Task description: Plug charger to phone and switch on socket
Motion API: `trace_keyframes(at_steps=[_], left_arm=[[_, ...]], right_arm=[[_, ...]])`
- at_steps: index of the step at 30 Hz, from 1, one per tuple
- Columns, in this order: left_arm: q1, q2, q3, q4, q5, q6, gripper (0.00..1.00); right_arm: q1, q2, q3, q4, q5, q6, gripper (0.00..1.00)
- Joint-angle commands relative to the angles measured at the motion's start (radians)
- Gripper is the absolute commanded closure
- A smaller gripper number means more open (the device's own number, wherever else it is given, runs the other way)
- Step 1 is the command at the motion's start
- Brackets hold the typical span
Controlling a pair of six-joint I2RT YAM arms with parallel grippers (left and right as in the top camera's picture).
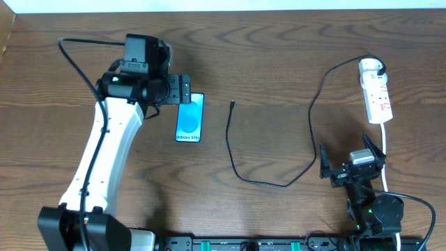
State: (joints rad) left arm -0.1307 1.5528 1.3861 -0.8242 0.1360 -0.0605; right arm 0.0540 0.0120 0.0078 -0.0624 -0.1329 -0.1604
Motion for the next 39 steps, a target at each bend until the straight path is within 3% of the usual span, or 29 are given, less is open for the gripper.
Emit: trace_keyframes(at_steps=[1, 39], left_arm=[[-0.008, 0.038, 0.024, -0.021, -0.041, -0.026, 0.07], [-0.039, 0.246, 0.023, -0.021, -0.04, -0.029, 0.07]], right_arm=[[0.006, -0.005, -0.002, -0.002, 0.008, 0.018, 0.01], [0.006, -0.005, -0.002, -0.002, 0.008, 0.018, 0.01]])
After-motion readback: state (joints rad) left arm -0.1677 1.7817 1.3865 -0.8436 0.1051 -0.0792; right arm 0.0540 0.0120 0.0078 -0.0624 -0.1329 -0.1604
